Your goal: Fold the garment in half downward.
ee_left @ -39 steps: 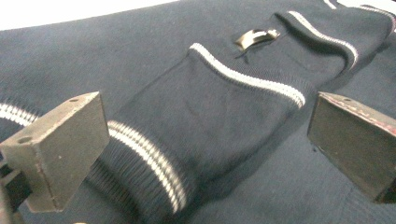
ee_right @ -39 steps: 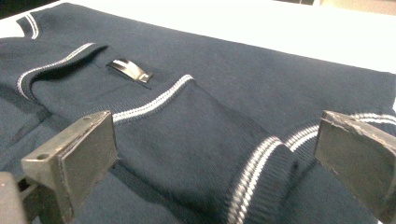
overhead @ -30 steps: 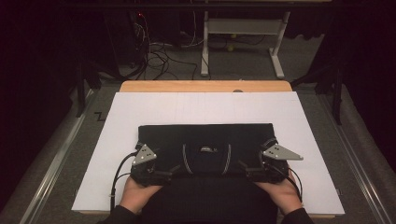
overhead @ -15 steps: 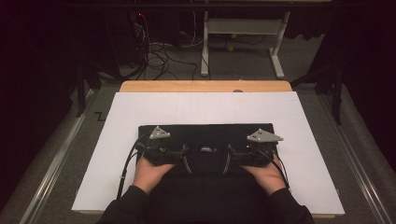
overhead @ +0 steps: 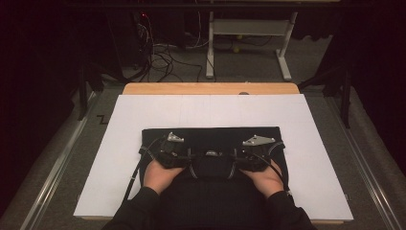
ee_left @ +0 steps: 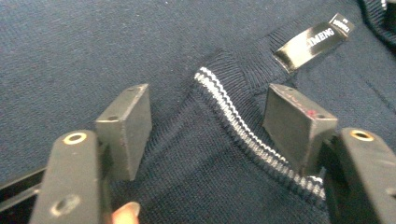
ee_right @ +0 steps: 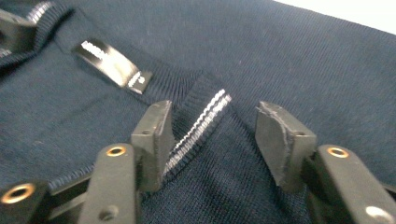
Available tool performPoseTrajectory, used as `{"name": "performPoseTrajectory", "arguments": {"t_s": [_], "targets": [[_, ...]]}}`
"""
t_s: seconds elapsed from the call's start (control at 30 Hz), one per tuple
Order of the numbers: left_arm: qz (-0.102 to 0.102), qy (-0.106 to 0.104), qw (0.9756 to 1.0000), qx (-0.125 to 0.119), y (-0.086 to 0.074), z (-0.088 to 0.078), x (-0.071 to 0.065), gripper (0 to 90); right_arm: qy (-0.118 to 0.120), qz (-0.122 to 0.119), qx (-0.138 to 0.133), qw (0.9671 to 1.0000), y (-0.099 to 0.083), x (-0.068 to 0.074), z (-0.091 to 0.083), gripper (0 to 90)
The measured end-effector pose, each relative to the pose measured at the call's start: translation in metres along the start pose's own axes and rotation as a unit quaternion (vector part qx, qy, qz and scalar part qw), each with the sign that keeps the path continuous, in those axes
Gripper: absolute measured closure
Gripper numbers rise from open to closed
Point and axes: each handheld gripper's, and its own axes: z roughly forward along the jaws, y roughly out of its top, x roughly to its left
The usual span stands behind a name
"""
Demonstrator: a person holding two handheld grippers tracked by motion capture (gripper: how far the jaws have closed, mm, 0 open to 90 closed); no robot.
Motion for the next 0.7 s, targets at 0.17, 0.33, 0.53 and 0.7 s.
{"name": "performPoseTrajectory", "arguments": {"t_s": [0.17, 0.33, 0.53, 0.7], "targets": [[0.0, -0.009, 1.0, -0.001, -0.001, -0.001, -0.001, 51.8, 0.006, -0.002, -0.002, 1.0, -0.001, 0.002, -0.001, 68.1], [0.01, -0.011, 0.9998, -0.017, -0.006, -0.007, -0.004, 71.2, 0.004, -0.017, -0.022, 0.9996, -0.004, 0.003, -0.005, 77.6], [0.014, -0.037, 0.9964, -0.075, -0.022, -0.028, -0.009, 74.2, 0.007, -0.028, -0.06, 0.9977, -0.009, 0.009, -0.023, 78.2], [0.028, -0.043, 0.9934, -0.103, -0.033, -0.046, -0.017, 74.2, 0.009, -0.048, -0.089, 0.9948, -0.014, 0.018, -0.043, 78.1]]}}
